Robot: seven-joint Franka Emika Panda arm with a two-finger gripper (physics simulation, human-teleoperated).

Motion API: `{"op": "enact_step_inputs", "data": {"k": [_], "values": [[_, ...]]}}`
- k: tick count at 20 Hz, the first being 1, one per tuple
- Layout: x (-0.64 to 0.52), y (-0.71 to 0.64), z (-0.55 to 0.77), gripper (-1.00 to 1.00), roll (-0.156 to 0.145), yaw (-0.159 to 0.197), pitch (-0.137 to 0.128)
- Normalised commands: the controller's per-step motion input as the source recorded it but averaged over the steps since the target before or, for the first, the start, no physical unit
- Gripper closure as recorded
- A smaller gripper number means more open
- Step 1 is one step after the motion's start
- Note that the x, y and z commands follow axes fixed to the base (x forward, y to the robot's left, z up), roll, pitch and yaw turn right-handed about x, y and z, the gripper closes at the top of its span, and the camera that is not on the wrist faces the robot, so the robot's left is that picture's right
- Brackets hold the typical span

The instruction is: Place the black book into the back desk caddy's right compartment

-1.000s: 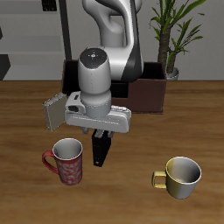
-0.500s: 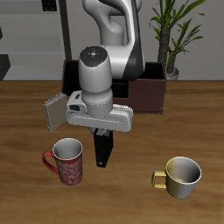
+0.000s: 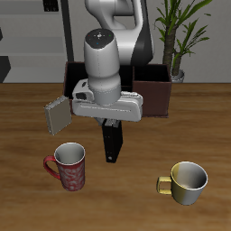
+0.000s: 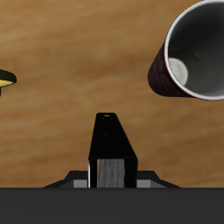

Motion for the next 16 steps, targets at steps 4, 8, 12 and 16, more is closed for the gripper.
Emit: {"op": "enact_step_inputs", "data": {"k": [4, 8, 12, 16], "values": [[-0.23, 0.18, 0.50, 1.00, 0.021, -0.010, -0.036], [-0.27, 0.09, 0.56, 1.00, -0.004, -0.066, -0.020], [-0.36, 0.04, 0.71, 1.00, -0.021, -0.022, -0.067], [-0.17, 0.02, 0.43, 1.00, -0.013, 0.013, -0.046]]}}
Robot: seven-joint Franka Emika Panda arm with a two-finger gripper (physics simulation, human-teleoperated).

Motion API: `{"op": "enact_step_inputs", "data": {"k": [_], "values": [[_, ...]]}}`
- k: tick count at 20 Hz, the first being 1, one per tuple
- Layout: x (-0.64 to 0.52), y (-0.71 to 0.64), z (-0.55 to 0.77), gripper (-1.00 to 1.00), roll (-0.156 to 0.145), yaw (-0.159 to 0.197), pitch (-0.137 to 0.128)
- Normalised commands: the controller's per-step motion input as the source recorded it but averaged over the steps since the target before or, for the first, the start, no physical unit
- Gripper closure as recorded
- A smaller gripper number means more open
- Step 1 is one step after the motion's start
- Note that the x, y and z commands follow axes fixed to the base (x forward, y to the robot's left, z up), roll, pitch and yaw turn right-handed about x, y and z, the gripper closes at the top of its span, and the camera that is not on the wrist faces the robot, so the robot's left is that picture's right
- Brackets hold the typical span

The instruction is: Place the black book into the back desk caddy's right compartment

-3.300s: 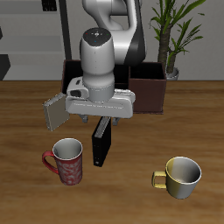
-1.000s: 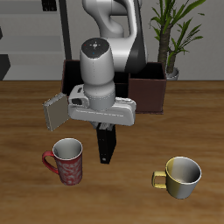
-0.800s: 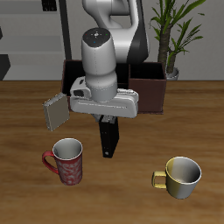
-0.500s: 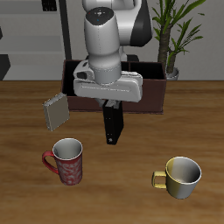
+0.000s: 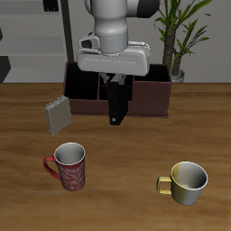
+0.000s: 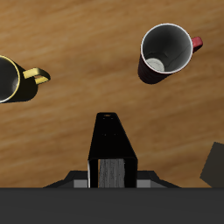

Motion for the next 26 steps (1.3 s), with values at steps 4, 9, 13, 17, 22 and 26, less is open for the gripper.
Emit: {"op": "enact_step_inputs", "data": {"k": [4, 9, 13, 17, 22, 26], "values": [[-0.42, 0.12, 0.78, 1.00, -0.026, -0.009, -0.064], [-0.39, 0.16, 0.59, 1.00, -0.002, -0.012, -0.053], [-0.40, 0.13, 0.50, 1.00, -0.031, 0.000, -0.020], [-0.38, 0.16, 0.33, 1.00, -0.014, -0.029, 0.014], [-0.43, 0.13, 0.16, 1.00, -0.023, -0.006, 0.018], [-0.29, 0.04, 0.08, 1.00, -0.007, 0.002, 0.022]]}}
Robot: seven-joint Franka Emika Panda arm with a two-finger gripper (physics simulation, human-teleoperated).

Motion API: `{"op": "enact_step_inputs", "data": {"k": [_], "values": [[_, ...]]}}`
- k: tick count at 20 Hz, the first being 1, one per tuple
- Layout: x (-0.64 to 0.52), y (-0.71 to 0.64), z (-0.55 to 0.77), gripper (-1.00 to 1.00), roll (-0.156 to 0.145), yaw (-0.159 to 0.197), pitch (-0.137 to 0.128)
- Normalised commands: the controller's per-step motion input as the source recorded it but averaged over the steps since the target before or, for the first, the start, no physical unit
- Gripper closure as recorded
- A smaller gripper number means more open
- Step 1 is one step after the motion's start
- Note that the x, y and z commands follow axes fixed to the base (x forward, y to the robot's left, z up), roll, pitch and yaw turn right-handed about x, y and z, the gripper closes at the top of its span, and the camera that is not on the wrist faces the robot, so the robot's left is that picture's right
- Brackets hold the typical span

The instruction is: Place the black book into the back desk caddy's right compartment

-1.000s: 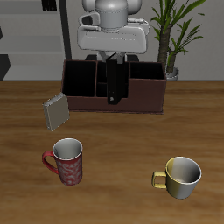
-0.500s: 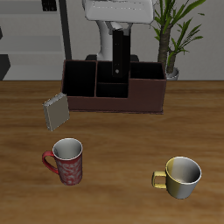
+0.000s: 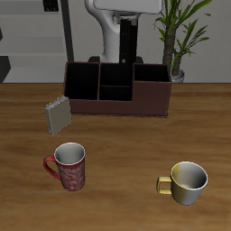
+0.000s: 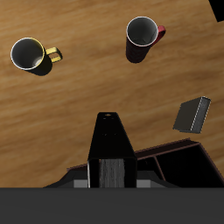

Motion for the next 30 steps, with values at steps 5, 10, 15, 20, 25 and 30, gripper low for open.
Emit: {"op": "enact_step_inputs", "data": {"k": [5, 10, 15, 20, 25, 30], "values": [[-0.38, 0.00, 0.00, 1.00, -0.060, -0.014, -0.003], [-0.39, 0.22, -0.02, 1.00, -0.002, 0.013, -0.002], [-0.30, 0.12, 0.03, 1.00, -0.010, 0.000, 0.005], [-0.26, 0.06, 0.01, 1.00, 0.002, 0.005, -0.023], [-0.17, 0.08, -0.08, 1.00, 0.020, -0.005, 0.005], [-0.19, 0.11, -0.07, 1.00, 0.024, 0.000, -0.002]]}}
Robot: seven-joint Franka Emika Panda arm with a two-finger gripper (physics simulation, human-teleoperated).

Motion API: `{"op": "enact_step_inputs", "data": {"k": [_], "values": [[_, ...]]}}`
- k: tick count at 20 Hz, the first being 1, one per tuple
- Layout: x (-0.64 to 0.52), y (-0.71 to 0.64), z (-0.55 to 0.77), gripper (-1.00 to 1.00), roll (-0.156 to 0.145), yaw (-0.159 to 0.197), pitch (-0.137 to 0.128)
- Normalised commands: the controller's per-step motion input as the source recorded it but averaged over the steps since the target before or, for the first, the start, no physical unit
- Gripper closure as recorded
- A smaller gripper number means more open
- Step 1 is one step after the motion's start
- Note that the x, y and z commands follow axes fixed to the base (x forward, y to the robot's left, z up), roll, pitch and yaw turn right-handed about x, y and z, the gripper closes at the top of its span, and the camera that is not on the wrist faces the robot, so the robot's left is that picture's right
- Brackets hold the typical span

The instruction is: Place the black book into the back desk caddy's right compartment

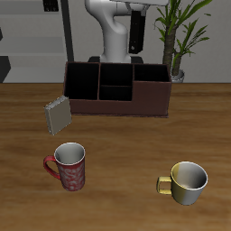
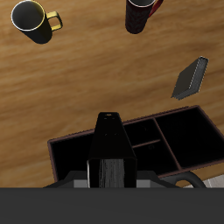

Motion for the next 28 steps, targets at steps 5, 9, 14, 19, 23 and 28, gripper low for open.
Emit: {"op": "enact_step_inputs", "data": {"k": [5, 9, 14, 19, 23, 28], "values": [[-0.20, 0.11, -0.13, 1.00, 0.020, -0.002, 0.015], [-0.14, 0.08, -0.14, 1.00, 0.028, 0.009, 0.021], [-0.10, 0.07, -0.08, 1.00, 0.022, -0.008, 0.013], [-0.05, 0.07, -0.07, 1.00, 0.003, -0.009, 0.003], [0.10, -0.04, -0.19, 1.00, -0.008, -0.044, 0.037], [0.08, 0.03, -0.18, 1.00, 0.007, -0.014, 0.028]]}}
